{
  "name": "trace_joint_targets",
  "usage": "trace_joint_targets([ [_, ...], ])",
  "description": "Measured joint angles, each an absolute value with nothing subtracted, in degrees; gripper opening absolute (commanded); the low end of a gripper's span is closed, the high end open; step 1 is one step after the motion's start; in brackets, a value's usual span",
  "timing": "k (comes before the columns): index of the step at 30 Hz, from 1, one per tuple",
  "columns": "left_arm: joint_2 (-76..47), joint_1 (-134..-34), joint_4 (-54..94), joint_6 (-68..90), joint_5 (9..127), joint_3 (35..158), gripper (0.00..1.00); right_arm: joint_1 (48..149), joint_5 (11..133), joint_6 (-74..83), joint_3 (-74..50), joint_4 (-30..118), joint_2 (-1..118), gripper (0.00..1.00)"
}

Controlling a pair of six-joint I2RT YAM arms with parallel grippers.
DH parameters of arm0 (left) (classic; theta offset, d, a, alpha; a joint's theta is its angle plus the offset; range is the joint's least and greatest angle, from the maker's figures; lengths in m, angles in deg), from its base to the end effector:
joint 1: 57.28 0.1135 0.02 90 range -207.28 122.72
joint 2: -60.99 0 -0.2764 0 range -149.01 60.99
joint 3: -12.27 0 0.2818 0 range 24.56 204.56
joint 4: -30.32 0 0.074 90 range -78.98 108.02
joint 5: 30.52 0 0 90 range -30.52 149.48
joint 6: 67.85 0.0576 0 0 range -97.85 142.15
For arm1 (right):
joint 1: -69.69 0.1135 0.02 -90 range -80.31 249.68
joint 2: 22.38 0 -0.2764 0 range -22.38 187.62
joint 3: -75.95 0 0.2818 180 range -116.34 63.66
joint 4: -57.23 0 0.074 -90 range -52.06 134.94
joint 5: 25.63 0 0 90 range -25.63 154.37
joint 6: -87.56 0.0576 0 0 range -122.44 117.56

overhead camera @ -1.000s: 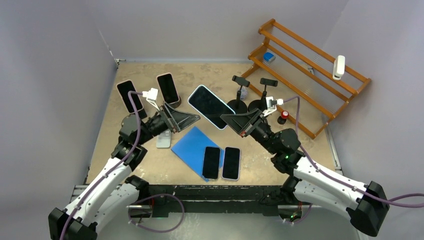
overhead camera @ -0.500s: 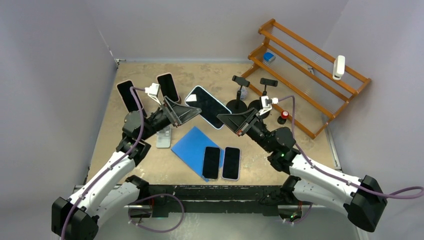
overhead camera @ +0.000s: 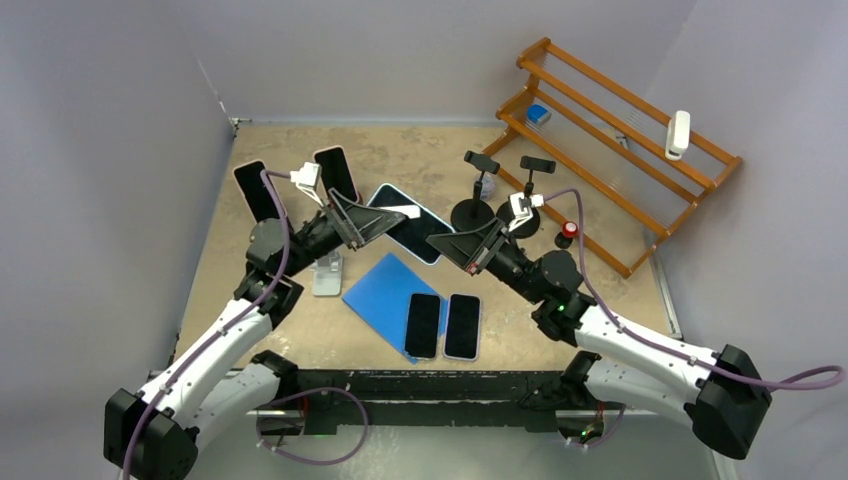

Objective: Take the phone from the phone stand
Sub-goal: Adjust the phone.

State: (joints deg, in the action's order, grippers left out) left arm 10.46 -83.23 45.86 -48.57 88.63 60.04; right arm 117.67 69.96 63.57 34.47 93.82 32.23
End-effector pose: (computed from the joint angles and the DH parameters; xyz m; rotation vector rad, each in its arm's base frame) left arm 0.2098 -0.1333 0.3408 -0.1227 1.6131 -1.7049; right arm 0.1664 0.1931 0.3271 0.1136 1.3646 1.7817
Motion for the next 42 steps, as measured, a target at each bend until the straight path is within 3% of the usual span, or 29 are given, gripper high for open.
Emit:
trace_joint_targets([
  [3,12.0,-83.2,43.1,-47.0,87.6,60.5,0.90,117.7,70.0,62.8,33.9,91.2,31.0,0.00],
  [8,17.2,-83.2,35.3,-42.0,86.1,63.3,0.96,117.7,70.2,61.3,33.8,85.8,25.8,0.00],
  [17,20.3,-83.2,22.7,-34.9,88.5,68.9,0.98,117.7,76.2,55.8,31.6,74.9,19.3,0.00],
  [24,22.3,-83.2,20.3,-34.2,99.2,68.8,0.95,117.7,84.0,51.9,28.4,67.8,16.7,0.00],
  [31,21.0,-83.2,26.8,-36.4,112.1,66.6,0.83,117.7,91.1,48.8,25.6,65.2,17.0,0.00],
  [42,18.1,-83.2,31.1,-37.5,119.6,65.9,0.45,117.7,95.5,46.3,24.2,63.6,21.0,0.00],
])
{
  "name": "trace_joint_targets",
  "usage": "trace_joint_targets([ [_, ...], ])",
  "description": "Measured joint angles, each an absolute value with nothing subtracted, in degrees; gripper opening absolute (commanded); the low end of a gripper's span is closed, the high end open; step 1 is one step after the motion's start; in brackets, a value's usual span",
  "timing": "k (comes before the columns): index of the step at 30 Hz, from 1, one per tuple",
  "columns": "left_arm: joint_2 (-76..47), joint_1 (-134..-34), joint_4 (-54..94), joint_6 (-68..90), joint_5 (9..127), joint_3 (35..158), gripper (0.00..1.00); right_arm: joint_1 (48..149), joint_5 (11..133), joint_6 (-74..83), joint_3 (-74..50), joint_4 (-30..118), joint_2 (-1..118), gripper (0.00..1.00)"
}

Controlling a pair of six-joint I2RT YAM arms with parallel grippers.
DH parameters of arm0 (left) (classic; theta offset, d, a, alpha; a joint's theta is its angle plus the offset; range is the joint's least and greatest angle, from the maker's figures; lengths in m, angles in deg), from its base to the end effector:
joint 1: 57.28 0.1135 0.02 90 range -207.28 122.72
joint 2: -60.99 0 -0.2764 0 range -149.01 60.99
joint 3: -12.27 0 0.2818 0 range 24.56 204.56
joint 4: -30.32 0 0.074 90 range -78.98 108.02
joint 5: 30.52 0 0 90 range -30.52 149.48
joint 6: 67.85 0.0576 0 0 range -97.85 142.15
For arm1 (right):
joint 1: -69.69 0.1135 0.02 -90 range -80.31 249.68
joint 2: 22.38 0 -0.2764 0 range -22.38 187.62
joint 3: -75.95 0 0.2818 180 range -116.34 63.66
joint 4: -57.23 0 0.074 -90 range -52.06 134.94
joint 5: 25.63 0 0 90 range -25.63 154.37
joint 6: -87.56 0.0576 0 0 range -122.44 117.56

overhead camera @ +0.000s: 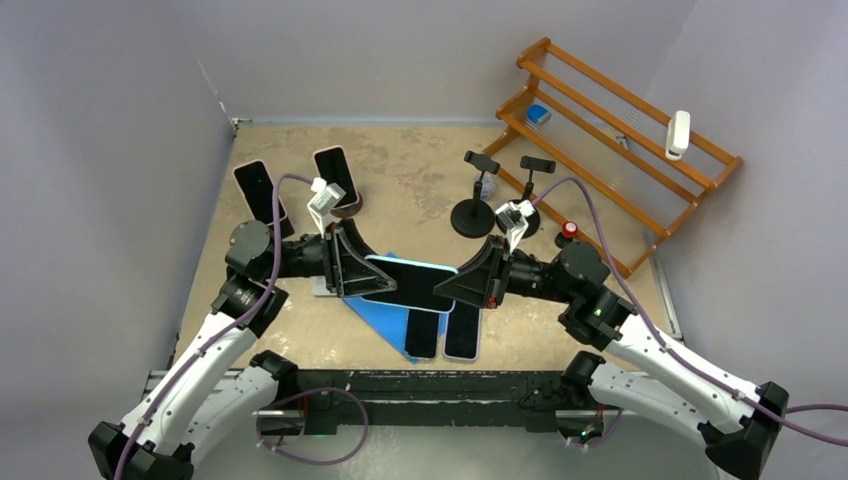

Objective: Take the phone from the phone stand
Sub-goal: Adjust the phone.

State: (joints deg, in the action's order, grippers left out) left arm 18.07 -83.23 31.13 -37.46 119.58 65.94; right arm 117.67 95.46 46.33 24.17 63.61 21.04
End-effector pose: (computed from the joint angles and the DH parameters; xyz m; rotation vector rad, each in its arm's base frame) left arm 0.1536 -0.1303 0.3749 0.5716 1.7083 -1.8470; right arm 0.1234 0.1814 0.3758 -0.5305 1.5026 1.7303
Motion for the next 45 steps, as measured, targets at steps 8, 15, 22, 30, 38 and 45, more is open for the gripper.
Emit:
trace_joint_targets([
  [8,17.4,-83.2,31.3,-37.3,120.9,65.9,0.31,117.7,95.6,45.2,23.5,63.0,21.5,0.00],
  [15,16.8,-83.2,31.2,-37.2,121.9,65.9,0.14,117.7,95.7,44.8,23.1,62.7,21.7,0.00],
  [22,16.8,-83.2,31.2,-36.6,122.3,65.9,0.00,117.7,96.0,44.8,22.4,62.3,22.2,0.32],
  [30,17.6,-83.2,29.0,-37.0,119.3,65.9,0.00,117.7,93.9,43.2,20.3,63.9,21.8,0.92],
  [38,21.2,-83.3,30.5,-41.4,111.9,64.7,0.00,117.7,87.3,42.5,20.5,65.1,16.2,0.91],
  [45,26.1,-83.4,35.4,-50.4,97.5,56.7,0.00,117.7,79.0,45.3,31.7,77.6,6.6,0.84],
])
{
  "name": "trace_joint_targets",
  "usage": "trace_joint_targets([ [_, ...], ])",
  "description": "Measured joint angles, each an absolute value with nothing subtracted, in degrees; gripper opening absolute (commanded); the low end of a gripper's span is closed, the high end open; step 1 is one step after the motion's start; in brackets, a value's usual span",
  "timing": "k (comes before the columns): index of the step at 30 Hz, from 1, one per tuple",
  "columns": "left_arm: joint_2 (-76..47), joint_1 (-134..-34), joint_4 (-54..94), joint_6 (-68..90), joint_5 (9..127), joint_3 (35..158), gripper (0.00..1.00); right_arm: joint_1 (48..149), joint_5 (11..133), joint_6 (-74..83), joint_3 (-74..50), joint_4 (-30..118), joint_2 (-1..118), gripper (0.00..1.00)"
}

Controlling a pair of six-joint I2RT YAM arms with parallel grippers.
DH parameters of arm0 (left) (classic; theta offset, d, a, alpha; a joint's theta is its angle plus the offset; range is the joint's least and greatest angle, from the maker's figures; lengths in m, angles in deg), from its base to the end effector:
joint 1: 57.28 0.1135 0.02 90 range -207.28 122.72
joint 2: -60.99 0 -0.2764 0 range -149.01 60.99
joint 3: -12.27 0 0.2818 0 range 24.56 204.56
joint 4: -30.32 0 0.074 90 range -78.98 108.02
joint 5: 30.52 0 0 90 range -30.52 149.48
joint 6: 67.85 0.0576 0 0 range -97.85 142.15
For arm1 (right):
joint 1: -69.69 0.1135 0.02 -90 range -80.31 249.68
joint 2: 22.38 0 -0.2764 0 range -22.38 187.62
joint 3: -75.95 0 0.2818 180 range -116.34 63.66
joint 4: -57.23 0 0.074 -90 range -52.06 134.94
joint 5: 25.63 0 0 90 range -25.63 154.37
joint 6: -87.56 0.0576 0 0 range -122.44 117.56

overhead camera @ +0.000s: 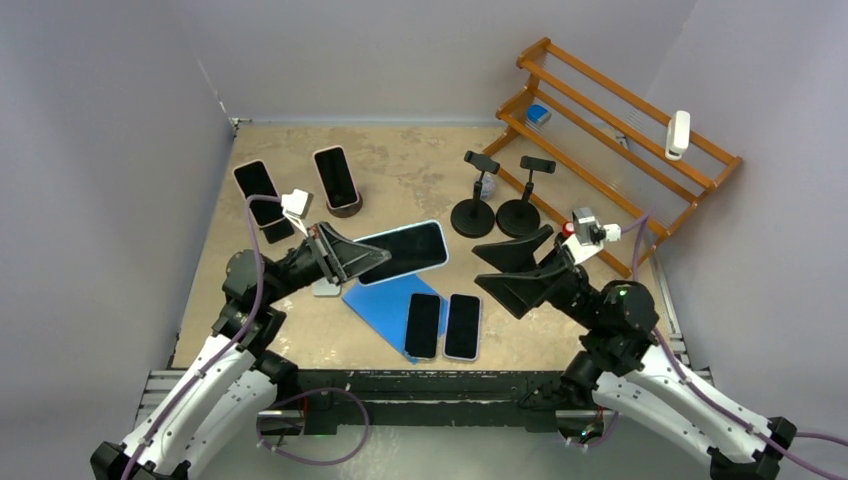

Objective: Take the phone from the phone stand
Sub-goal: Adjust the phone.

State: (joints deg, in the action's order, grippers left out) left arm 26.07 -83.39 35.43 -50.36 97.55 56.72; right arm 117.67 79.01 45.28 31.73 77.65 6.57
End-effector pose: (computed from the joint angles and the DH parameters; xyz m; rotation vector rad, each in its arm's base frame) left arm 0.1521 -0.1141 0.3485 0.0251 1.6497 -1.8178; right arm 0.0932 0.1252 0.3972 -0.2709 1.0713 1.6417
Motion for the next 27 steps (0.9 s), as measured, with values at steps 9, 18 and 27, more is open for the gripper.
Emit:
trace_joint_targets([
  [9,23.2,-83.4,43.3,-54.6,84.4,54.6,0.00,118.3,77.0,53.3,39.6,99.2,21.2,0.82],
  [18,23.3,-83.6,47.1,-52.6,80.2,54.6,0.00,124.1,71.1,59.1,37.4,115.4,37.2,0.78],
  [27,24.7,-83.6,47.2,-50.7,79.8,54.6,0.00,124.9,66.6,64.6,31.9,123.1,47.9,0.63],
])
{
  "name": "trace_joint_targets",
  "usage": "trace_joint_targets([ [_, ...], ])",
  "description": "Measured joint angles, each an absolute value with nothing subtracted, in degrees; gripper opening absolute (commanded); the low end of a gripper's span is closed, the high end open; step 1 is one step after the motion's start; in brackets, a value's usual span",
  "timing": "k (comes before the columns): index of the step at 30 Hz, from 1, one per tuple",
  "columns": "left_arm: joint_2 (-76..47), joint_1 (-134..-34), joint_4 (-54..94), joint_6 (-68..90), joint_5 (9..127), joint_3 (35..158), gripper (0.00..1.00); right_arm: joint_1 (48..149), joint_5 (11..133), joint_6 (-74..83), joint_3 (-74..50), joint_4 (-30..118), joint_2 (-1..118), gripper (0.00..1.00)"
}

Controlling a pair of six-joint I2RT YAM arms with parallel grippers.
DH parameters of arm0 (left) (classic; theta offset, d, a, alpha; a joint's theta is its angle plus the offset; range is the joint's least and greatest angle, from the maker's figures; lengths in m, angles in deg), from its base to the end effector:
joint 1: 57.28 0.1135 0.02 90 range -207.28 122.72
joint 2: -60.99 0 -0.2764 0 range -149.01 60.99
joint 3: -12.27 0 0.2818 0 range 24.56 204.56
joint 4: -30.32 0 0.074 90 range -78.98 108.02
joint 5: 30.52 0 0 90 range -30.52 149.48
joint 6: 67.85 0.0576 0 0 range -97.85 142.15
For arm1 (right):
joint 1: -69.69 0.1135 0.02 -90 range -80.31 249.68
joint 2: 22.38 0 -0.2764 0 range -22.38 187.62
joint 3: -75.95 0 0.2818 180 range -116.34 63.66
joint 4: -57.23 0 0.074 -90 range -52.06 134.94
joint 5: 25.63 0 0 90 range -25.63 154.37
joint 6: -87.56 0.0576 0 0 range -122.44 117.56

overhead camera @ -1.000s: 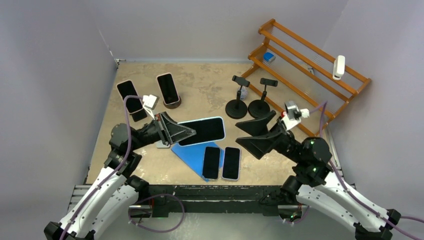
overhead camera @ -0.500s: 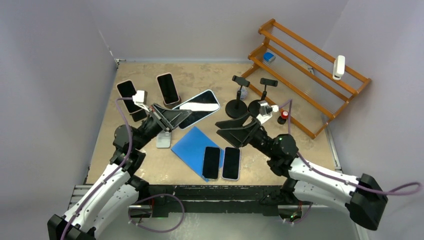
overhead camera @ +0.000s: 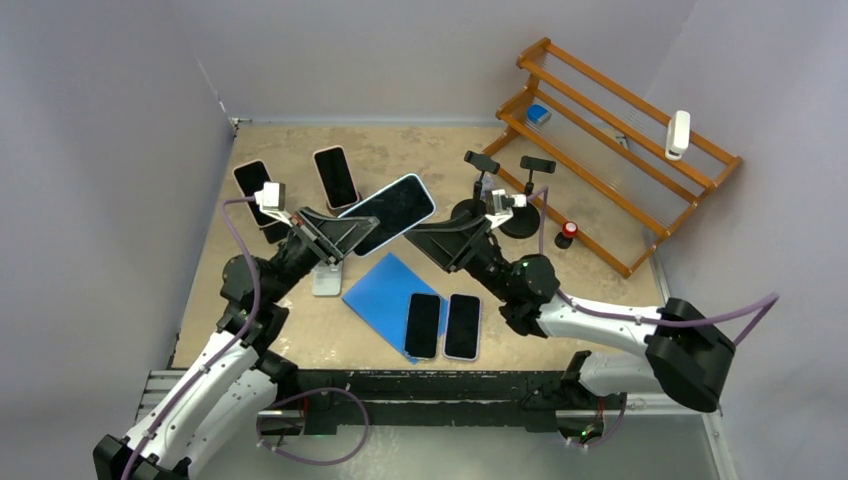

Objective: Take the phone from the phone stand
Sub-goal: Adjust the phone.

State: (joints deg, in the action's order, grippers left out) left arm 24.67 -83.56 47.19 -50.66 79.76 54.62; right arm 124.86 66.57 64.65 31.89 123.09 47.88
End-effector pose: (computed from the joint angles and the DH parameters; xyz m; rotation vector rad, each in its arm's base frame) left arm 0.1664 -0.1045 0.3566 -0.1973 1.3740 -1.6933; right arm 0.1585 0.2317 0.3332 0.0671 1.0599 1.9872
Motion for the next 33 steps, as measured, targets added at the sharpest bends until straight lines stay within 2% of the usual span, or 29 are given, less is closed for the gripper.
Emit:
trace_joint_targets([
  [4,25.2,-83.6,47.2,-50.3,79.8,54.6,0.00,124.9,66.4,66.0,29.1,124.9,51.5,0.52],
  [9,25.9,-83.6,47.6,-50.2,79.9,54.6,0.00,124.9,66.5,66.7,26.9,125.0,53.6,0.44],
  [18,26.2,-83.5,48.0,-50.1,80.1,54.6,0.00,124.8,66.8,66.9,24.1,124.1,56.3,0.08],
  [19,26.4,-83.5,47.9,-49.6,80.0,54.6,0.07,124.8,66.8,66.6,24.0,124.0,56.4,0.04],
  [21,26.6,-83.5,47.3,-48.9,80.0,54.6,0.41,124.8,66.8,66.2,24.0,123.7,56.4,0.00],
  [23,26.9,-83.6,46.6,-48.1,80.1,54.7,0.61,124.8,67.1,66.1,24.0,123.3,56.4,0.00],
  [24,27.0,-83.6,45.7,-48.0,80.2,54.8,0.68,124.8,67.4,66.1,24.0,122.9,56.3,0.00],
  [27,27.2,-83.6,36.7,-46.0,79.5,58.3,0.77,124.8,68.9,65.7,24.0,119.9,55.4,0.00],
  [33,27.9,-83.6,16.5,-41.1,72.2,68.0,0.81,123.9,71.9,63.1,24.0,108.4,48.2,0.00],
])
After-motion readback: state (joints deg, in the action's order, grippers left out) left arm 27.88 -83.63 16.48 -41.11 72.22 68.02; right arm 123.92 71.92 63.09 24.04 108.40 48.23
